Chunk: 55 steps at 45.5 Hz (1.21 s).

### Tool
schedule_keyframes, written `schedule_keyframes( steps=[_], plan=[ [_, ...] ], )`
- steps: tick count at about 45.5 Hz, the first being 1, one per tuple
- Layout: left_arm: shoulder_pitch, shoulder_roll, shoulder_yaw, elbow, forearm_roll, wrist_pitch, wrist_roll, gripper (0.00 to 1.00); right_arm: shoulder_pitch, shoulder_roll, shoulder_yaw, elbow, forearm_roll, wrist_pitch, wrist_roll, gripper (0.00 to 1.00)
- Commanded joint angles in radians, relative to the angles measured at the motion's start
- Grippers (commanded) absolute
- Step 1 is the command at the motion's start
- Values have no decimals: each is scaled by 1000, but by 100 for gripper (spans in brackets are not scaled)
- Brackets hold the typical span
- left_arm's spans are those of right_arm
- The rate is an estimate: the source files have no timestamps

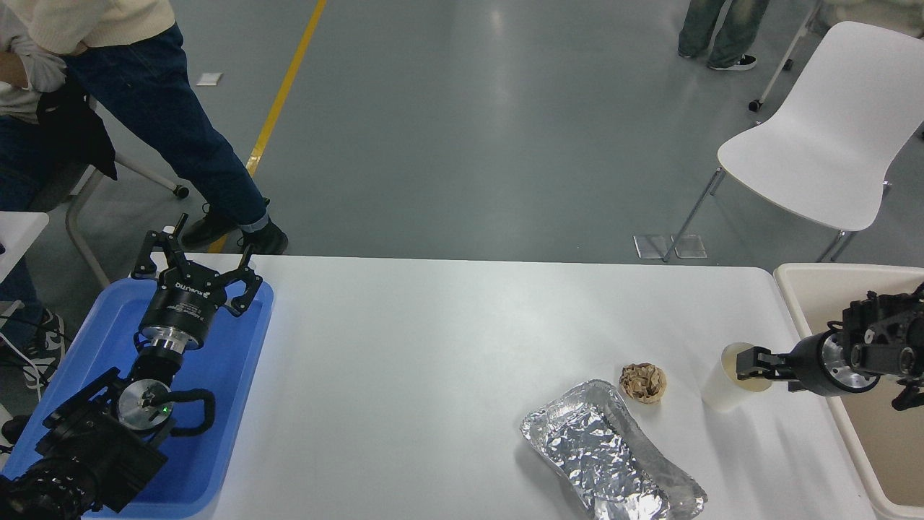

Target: Pick up paper cup place in dustbin

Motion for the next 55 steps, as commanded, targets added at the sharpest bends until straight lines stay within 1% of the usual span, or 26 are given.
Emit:
schedule_keyframes(
  steps=[1,5,20,29,32,36,41,51,55],
  plan=[
    [1,0,0,0,0,0,0,100,-3,-40,26,-2,2,3,-2,0],
    [0,0,0,0,1,0,0,100,0,-46,24,4,2,9,-8,0],
    [0,0,0,0,0,0,0,100,26,-57,24,25,1,71,-8,0],
    [0,0,0,0,1,0,1,100,95,-101,15,71,-19,143,-5,0],
    [0,0,0,0,1,0,1,100,146,-115,11,119,-38,181,-5,0],
    [0,0,0,0,1,0,3,100,230,-131,11,205,-108,232,-5,0],
    [0,0,0,0,1,0,3,100,331,-135,9,286,-151,296,-4,0],
    [0,0,0,-2,1,0,5,100,500,-135,-3,315,-161,517,-4,0],
    [-2,0,0,0,1,0,5,100,570,-134,-15,317,-161,572,-4,0]
  ],
)
